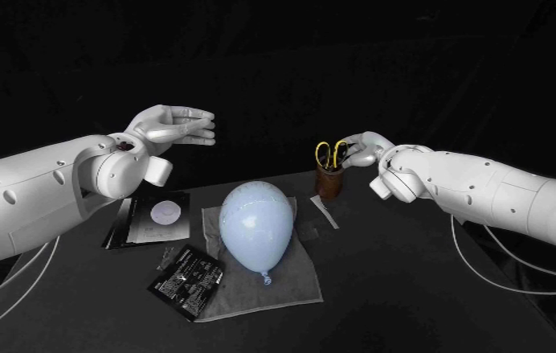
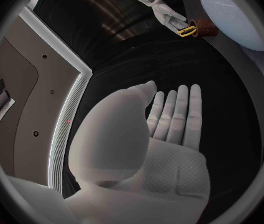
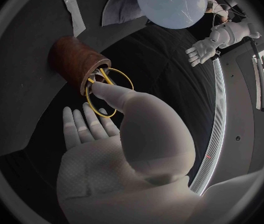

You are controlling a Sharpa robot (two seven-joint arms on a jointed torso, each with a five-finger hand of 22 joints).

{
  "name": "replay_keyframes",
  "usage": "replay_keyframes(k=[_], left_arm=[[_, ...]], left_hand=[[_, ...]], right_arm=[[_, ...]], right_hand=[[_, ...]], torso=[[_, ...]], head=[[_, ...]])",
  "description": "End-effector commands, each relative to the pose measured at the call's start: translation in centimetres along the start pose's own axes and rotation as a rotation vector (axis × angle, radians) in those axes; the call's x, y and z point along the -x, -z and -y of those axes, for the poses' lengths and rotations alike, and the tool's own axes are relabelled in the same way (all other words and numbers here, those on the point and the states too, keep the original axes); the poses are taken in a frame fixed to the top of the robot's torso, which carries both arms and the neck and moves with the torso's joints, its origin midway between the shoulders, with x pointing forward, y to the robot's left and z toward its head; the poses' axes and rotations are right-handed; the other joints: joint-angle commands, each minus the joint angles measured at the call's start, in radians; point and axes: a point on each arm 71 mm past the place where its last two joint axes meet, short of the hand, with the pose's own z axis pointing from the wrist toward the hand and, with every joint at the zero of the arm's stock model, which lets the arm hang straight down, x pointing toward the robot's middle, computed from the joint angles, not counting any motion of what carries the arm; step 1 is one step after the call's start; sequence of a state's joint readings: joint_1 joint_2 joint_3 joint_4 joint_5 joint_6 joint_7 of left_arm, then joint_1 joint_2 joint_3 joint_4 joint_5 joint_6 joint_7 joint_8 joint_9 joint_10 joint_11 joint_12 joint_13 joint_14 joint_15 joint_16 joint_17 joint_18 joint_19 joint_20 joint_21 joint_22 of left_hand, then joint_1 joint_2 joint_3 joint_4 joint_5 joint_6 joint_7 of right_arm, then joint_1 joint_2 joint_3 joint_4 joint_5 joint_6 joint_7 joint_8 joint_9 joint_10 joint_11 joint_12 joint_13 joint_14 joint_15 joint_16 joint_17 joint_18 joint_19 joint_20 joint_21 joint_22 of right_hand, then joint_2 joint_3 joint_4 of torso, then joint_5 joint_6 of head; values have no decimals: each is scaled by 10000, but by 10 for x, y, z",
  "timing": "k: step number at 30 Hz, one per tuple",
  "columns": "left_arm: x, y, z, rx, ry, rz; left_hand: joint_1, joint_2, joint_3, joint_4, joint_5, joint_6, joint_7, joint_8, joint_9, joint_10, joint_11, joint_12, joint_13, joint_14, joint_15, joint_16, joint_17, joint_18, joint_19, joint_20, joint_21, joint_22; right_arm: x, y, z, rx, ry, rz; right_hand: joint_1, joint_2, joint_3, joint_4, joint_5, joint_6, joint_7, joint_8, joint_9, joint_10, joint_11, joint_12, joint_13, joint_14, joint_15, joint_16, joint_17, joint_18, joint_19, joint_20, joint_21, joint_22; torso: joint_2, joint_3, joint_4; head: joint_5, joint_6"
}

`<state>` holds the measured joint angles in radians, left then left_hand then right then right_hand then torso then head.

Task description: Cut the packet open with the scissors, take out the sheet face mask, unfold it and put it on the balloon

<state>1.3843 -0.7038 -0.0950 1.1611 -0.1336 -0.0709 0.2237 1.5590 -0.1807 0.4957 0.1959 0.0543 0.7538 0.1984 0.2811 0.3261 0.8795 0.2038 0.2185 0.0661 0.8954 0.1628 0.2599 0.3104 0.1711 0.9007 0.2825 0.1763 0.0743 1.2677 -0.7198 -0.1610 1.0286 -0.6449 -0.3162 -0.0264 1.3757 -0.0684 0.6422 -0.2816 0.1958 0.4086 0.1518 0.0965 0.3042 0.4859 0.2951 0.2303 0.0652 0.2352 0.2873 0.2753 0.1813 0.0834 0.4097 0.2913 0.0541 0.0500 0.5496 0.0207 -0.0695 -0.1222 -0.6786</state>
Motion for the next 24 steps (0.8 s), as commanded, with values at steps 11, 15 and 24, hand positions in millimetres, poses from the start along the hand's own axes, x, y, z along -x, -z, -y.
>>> replay_keyframes(k=[11, 15, 24], left_arm=[[1, 1, 1, -125, 67, -121], [2, 2, 0, -122, 71, -106], [5, 6, -4, -173, 109, -24]], left_hand=[[0, -85, 94, -5, -29, 64, 614, 41, -16, 80, 25, -35, -13, -8, -9, 29, 14, 119, 45, -2, 16, -10], [0, -85, 94, -5, -29, 64, 614, 41, -16, 80, 25, -35, -13, -8, -9, 29, 14, 119, 45, -2, 16, -10], [-359, -243, 478, -97, -31, 285, 344, 212, -45, 589, -165, 47, 16, -15, -93, 23, 26, 114, 25, 16, 7, -20]], right_arm=[[5, 1, 1, 162, 216, 15], [15, 0, 3, 401, 636, 674], [27, 2, 7, 645, 800, 1323]], right_hand=[[-587, -580, -1520, 736, -359, -785, 1041, -64, -260, -1118, 31, 443, -12, -297, -1, 771, -12, -124, 10, -2, -36, -4], [-417, -511, -2486, 1060, -416, -781, 1009, -2, -218, -1394, 33, 662, -19, -447, 10, 916, -91, -128, 24, -5, -43, -6], [1167, -289, -6701, 3657, -841, -566, 1074, 206, -153, -1136, 32, 1911, -29, 220, -78, 1851, -385, -46, 1111, -18, 156, 106]], torso=[[-7, -16, -4], [-8, -8, 5], [-7, -8, -15]], head=[[14, -8], [11, -7], [0, -37]])
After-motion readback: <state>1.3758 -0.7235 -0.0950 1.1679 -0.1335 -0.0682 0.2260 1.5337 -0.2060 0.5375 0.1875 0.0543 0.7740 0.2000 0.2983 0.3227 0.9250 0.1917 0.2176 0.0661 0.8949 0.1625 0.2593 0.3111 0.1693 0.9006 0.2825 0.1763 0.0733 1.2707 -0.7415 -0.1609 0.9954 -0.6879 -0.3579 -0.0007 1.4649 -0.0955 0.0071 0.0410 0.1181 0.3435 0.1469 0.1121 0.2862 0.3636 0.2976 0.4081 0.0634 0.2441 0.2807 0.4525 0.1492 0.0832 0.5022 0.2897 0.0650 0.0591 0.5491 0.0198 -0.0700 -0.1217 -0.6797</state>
